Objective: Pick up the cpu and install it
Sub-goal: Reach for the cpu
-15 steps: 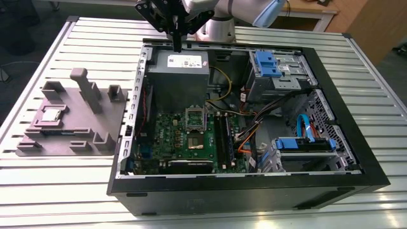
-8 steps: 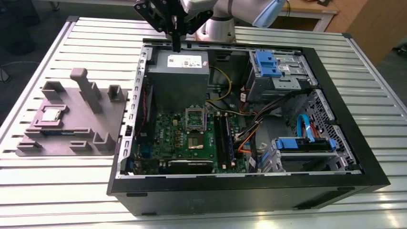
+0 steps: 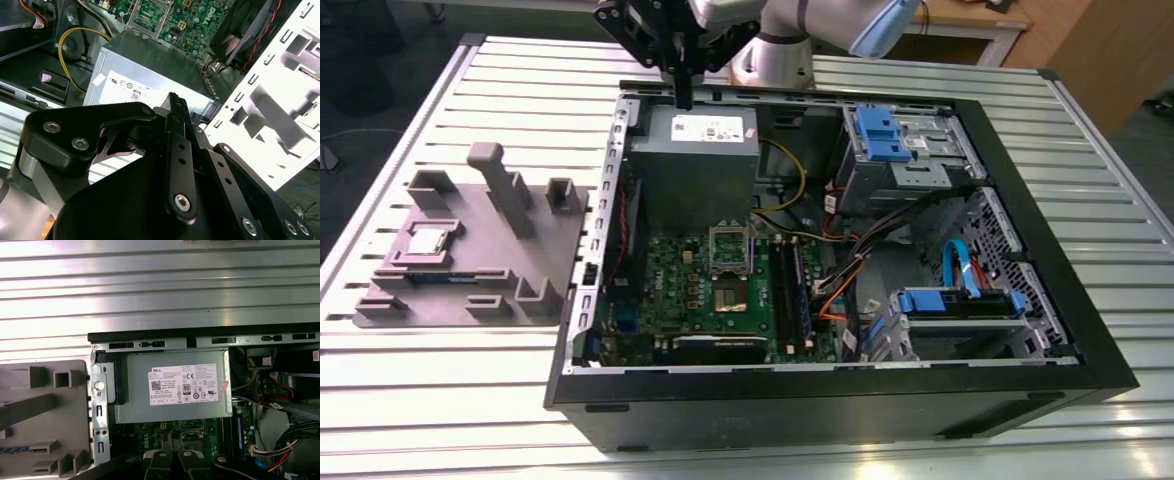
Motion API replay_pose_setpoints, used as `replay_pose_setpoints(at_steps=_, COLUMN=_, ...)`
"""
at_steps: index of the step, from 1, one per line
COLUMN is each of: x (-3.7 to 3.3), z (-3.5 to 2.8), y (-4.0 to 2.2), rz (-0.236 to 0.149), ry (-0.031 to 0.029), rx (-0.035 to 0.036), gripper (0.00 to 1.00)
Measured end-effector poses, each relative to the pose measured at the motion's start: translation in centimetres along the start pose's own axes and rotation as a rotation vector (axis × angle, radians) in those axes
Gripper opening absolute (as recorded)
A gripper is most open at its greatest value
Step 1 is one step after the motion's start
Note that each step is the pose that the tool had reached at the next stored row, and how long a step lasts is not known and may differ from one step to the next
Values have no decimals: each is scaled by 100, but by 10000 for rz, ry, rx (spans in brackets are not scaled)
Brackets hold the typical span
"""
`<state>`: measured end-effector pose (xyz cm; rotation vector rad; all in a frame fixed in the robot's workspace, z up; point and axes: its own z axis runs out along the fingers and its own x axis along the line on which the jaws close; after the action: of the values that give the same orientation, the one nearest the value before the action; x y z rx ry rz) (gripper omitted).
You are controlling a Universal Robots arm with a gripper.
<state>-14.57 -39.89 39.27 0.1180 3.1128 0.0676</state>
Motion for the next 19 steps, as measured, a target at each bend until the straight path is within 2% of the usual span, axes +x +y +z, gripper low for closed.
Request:
replay_pose_setpoints(at_steps=13, x=30, z=-1, y=-2, rz=0, ry=0, rx=0, gripper=11)
replay_pose_setpoints(at_steps=15, x=111, z=0, y=-9, rz=0, ry=0, rx=0, gripper=11)
replay_pose_setpoints(at_steps=19, x=118, z=0, y=-9, rz=0, ry=0, rx=0, gripper=11)
